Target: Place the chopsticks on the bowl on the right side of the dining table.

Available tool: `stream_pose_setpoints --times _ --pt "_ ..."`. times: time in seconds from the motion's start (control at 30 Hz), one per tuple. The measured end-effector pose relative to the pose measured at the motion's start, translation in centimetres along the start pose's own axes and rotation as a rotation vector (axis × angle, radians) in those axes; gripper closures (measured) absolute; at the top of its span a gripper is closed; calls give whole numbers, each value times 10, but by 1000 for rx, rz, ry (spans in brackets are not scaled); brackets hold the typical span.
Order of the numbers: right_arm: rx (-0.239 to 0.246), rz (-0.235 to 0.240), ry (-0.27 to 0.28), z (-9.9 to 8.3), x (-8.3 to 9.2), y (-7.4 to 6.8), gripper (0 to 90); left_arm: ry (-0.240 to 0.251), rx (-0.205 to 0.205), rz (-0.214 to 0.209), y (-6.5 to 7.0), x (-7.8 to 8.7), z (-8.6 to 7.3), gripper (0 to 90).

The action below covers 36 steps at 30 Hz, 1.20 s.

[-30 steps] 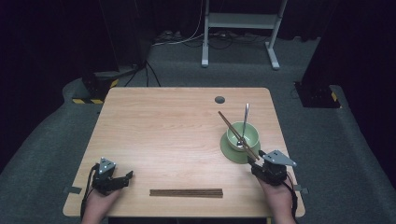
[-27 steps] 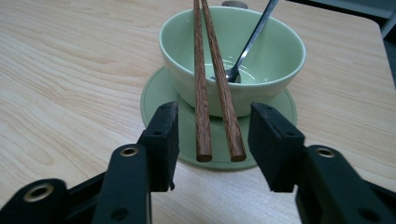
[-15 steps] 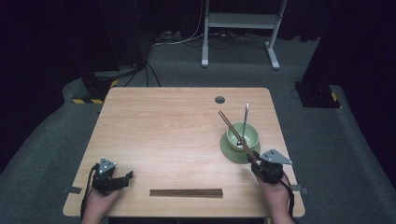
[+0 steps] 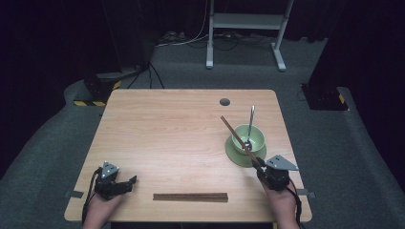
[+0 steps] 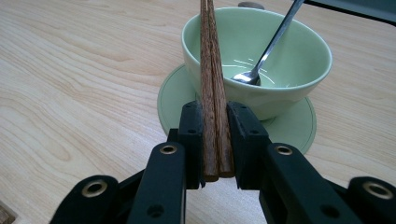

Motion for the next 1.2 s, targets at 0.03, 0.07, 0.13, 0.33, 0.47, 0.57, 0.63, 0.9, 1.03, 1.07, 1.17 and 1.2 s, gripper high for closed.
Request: stream_pose_setpoints --times 0.03,0.07,0.13,0.33,0.47,0.57,0.63,0.9,1.03,1.07,1.17,1.2 --pt "0 0 0 0 0 0 763 0 0 0 0 0 0 151" --pt "-3 -1 3 1 1 1 763 -2 -1 -7 1 0 0 146" --pt "-9 2 6 1 1 2 762 -5 -19 -23 5 -2 1 144" --pt "-8 2 2 1 -1 1 724 -21 -24 -31 6 -3 3 144" --pt "-7 -2 5 1 -1 0 688 -23 -30 -34 11 -5 12 147" --pt "-4 -11 1 0 -1 1 654 -1 -43 -50 16 -5 24 146" --pt "-4 -17 -1 0 -1 1 648 14 -49 -63 20 -5 33 147" --pt "-11 -33 -6 -2 -1 4 634 57 -68 -127 41 -9 68 147" --pt "-26 -48 -6 -3 2 10 619 90 -81 -156 54 -13 90 149" --pt "-26 -48 -6 -3 2 10 619 90 -81 -156 54 -13 90 149" --pt "-33 -59 -5 -4 4 14 605 94 -94 -157 63 -17 104 148" --pt "-38 -65 -5 -4 4 15 601 100 -108 -152 65 -19 108 146"
Point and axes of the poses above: each handheld gripper's, and its own axes: x roughly backward along the jaws, z roughly out of its top, y roughly to its right, the point moved 7 cm from there along -x, roughly forward along the jaws, and after that the axes turned 8 degrees about -z, right-handed, at the moved point
